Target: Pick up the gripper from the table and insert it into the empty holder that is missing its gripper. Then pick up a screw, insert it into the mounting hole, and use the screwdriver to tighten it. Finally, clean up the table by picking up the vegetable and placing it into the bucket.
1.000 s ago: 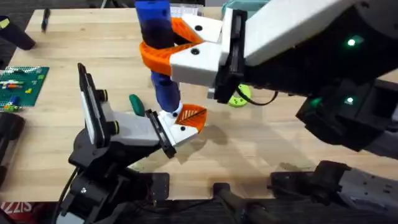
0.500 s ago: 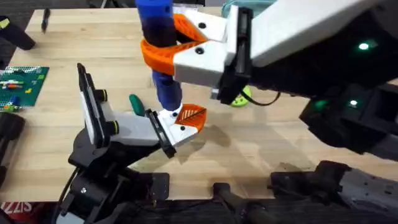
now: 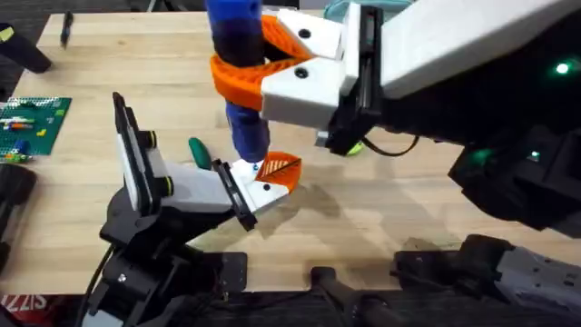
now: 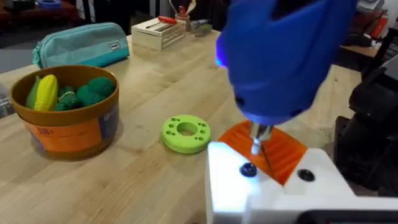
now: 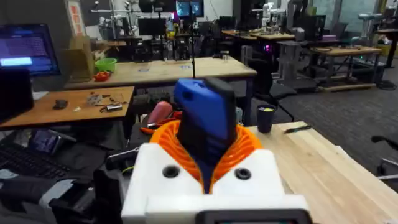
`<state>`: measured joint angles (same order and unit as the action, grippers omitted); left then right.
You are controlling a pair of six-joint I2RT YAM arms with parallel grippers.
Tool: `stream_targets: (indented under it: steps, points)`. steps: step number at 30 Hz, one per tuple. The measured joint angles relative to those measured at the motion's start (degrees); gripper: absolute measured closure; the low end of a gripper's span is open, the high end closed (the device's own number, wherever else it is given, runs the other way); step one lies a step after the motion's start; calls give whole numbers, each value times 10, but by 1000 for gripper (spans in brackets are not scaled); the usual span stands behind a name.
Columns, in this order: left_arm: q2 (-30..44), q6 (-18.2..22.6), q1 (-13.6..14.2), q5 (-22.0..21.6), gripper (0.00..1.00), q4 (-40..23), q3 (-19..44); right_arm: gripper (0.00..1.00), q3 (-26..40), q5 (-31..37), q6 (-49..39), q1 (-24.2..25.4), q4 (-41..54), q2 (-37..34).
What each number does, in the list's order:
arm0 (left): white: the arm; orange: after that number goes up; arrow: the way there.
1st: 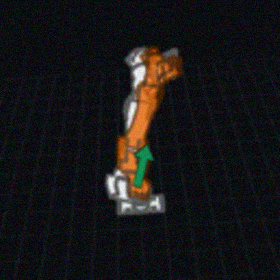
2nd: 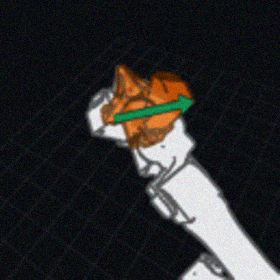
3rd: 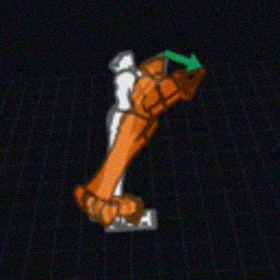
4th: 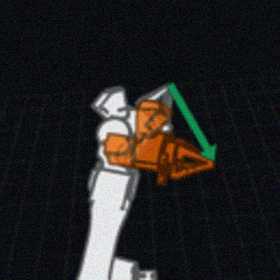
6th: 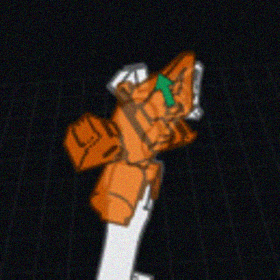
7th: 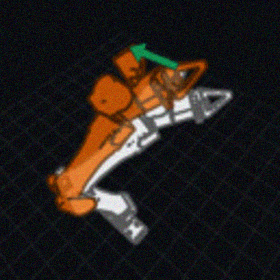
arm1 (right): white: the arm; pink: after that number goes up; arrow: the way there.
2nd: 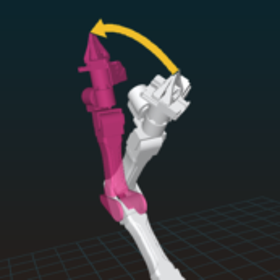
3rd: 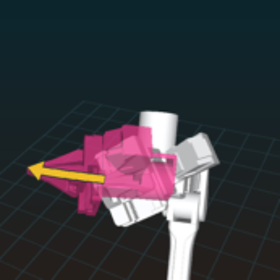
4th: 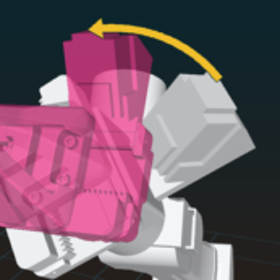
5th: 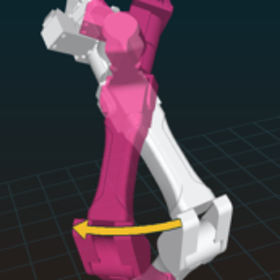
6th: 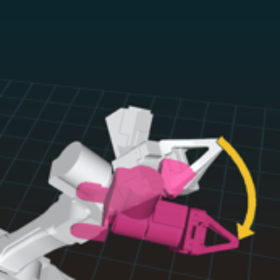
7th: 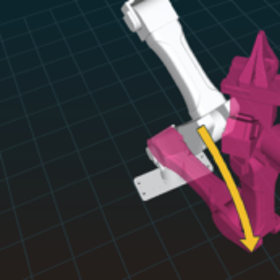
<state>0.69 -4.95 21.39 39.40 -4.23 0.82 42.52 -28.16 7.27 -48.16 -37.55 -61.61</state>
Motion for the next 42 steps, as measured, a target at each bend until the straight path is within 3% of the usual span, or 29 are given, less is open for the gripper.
stream_targets:
  steps: [42]
  points:
    - [0,0,0,0,987,0,0,962,0,-2,0,0,3,-19]
